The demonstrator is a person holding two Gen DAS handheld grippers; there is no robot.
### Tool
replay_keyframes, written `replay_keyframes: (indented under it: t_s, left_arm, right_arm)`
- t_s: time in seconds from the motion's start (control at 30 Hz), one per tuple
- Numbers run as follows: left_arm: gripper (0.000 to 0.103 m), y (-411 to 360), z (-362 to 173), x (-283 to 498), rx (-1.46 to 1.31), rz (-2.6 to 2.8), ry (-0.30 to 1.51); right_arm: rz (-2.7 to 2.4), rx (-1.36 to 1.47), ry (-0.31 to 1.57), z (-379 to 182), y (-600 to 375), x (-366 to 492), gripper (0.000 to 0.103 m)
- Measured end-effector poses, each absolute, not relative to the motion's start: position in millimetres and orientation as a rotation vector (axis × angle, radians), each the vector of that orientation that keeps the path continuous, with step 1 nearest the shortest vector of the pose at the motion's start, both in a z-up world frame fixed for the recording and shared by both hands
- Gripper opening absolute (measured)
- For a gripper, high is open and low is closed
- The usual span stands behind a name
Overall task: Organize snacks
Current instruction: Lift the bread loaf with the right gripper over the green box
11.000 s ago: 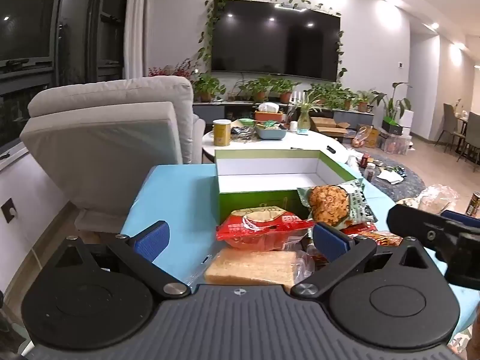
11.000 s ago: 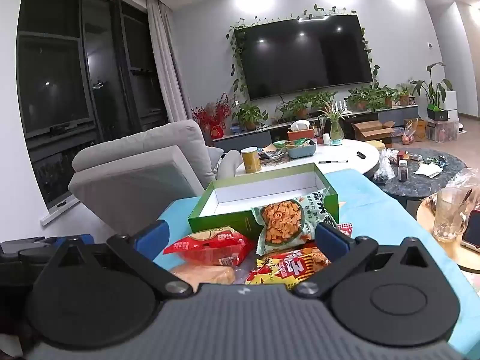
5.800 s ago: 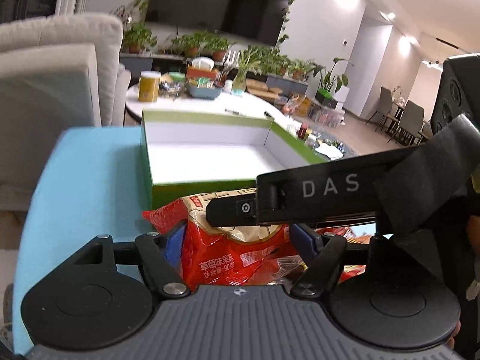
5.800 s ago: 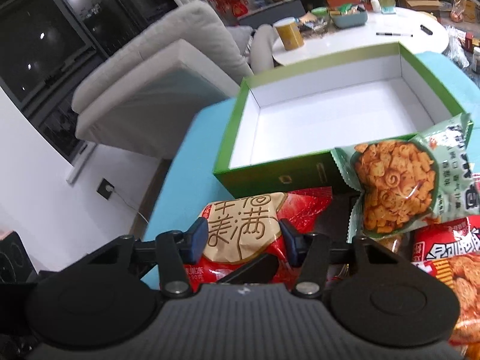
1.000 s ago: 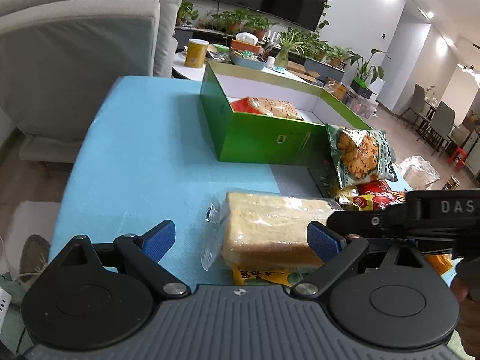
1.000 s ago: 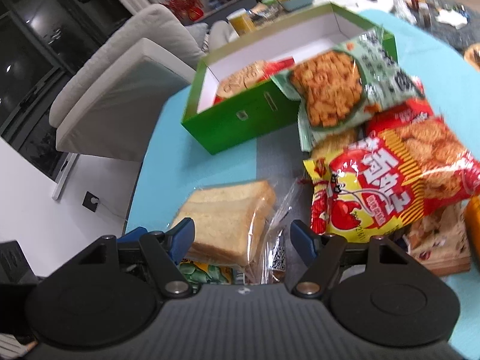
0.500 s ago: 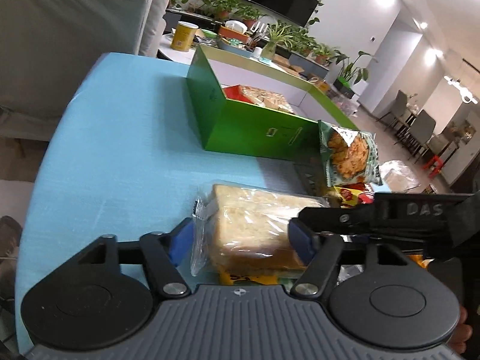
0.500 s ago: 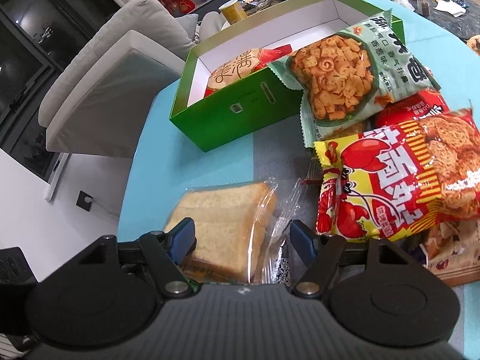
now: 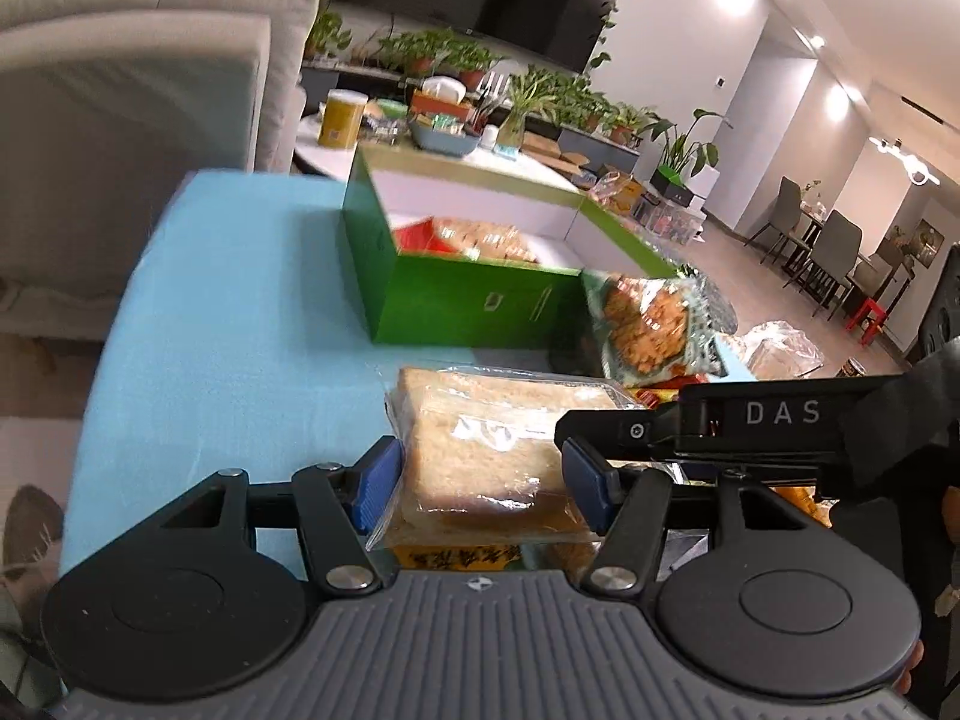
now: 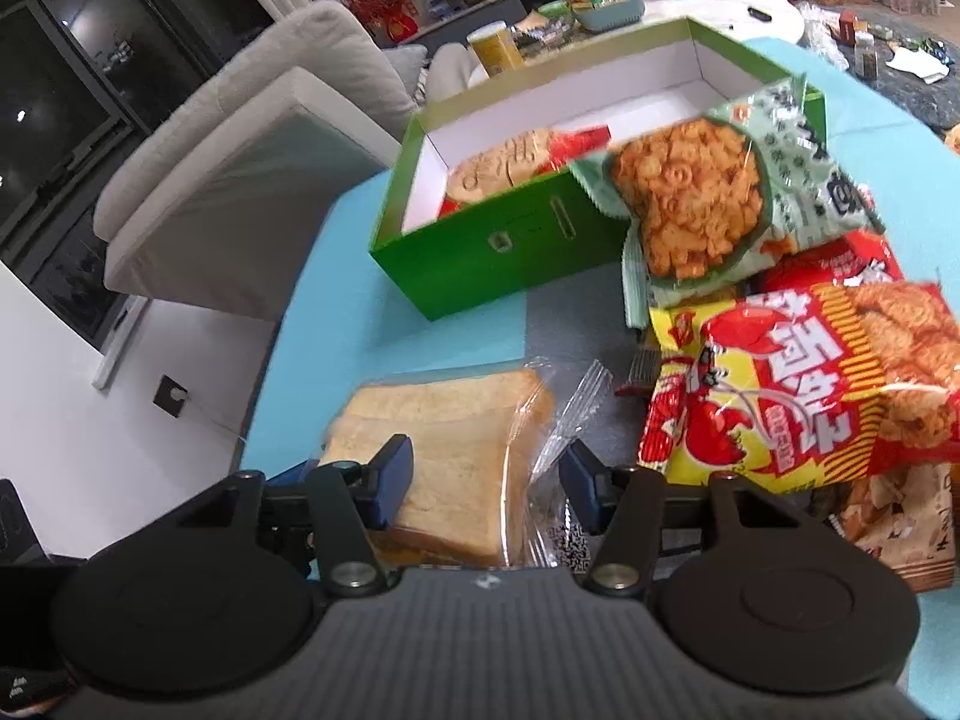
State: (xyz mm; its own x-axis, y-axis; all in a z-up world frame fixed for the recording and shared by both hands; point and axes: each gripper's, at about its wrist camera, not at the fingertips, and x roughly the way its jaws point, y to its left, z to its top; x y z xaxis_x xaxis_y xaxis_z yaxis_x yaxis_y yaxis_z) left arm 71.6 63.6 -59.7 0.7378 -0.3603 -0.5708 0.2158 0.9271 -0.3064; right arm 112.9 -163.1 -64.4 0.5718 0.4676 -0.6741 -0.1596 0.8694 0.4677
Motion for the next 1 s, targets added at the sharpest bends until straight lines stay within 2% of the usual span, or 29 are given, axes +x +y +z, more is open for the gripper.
replay_keyframes:
  t_s: [0.57, 1.0]
  left_arm:
    - [0.056, 40, -9, 74, -0.152, -0.301, 0.522]
    - [0.057, 19, 11, 136, -0.11, -0.297, 0.471]
  right_arm:
    - [0.444, 0.344, 0.732, -18, -169, 125, 0.036]
    - [0.459, 0.308, 0.638, 2, -181, 175, 0.036]
